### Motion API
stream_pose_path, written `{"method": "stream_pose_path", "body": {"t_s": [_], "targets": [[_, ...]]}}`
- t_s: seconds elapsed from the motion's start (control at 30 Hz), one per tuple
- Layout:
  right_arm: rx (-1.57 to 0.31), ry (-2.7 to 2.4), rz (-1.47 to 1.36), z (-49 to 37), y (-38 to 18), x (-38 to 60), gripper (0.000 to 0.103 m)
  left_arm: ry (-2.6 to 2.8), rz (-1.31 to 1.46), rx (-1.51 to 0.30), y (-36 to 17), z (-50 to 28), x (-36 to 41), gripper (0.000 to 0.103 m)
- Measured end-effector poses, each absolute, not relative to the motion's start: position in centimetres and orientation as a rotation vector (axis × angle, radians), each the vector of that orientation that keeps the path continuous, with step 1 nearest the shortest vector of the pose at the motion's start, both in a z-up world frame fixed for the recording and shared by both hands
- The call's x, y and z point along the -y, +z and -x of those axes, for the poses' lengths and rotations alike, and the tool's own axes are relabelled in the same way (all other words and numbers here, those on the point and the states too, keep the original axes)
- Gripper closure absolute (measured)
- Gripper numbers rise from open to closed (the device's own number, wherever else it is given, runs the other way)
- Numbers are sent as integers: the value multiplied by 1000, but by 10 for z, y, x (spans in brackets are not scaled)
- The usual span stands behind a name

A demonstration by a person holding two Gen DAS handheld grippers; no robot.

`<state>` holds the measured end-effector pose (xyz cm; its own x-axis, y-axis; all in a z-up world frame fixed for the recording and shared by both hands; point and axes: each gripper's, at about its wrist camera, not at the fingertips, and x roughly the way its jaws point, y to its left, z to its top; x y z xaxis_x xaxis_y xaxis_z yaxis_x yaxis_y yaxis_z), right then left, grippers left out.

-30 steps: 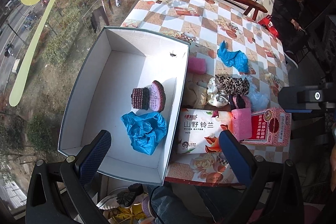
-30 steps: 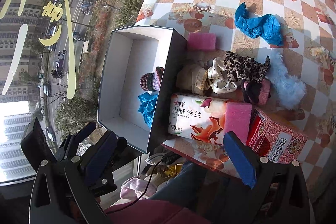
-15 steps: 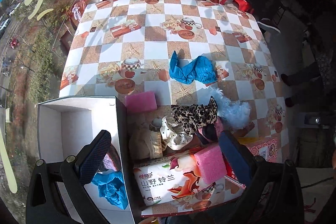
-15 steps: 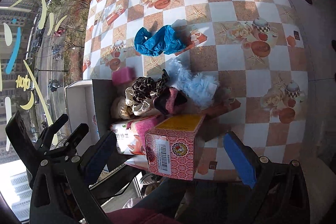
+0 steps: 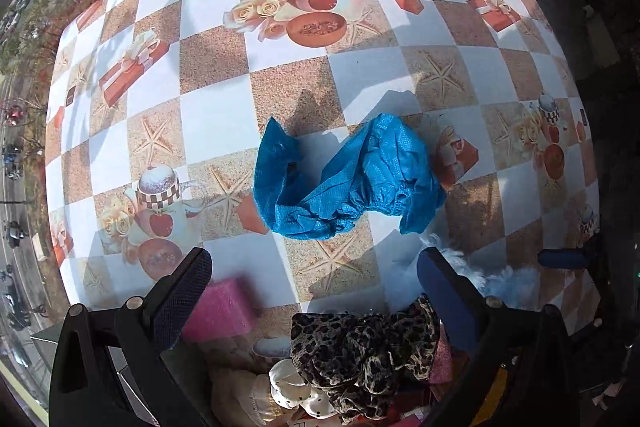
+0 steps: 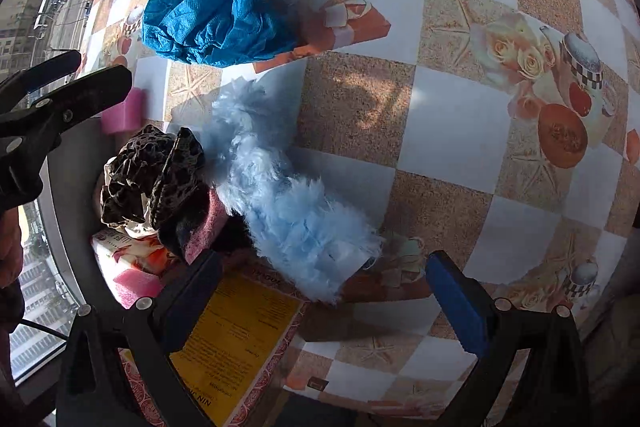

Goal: Organize soft objects
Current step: 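Grasp the second blue bag with the left gripper while the right grasps the fluffy blue boa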

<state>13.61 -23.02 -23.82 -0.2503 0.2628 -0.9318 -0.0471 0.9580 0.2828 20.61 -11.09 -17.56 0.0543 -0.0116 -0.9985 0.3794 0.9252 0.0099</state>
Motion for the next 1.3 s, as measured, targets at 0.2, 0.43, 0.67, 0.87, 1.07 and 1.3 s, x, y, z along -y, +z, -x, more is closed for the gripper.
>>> {"method": "stream_pose_path", "body": {"t_s": [0.2, 0.43, 0.67, 0.87, 1.07, 1.3], "targets": [[-1765, 181, -109, -138, -255, 251, 0, -292, -264, -1538, -203, -224, 130, 0], [-1706, -42, -193, -136, -241, 339, 0, -271, -249, -1548, -216, -232, 139, 0], [-1557, 225, -8, -141, -213, 284, 0, -234, -214, -1572, -231, -236, 138, 0], [-1587, 302, 144, -147, -242, 251, 0, -196, -162, -1593, -241, -237, 136, 0], [-1588, 313, 134, -148, -255, 247, 0, -181, -154, -1587, -244, -236, 134, 0], [-1604, 291, 121, -172, -258, 251, 0, -126, -118, -1648, -249, -246, 141, 2]]}}
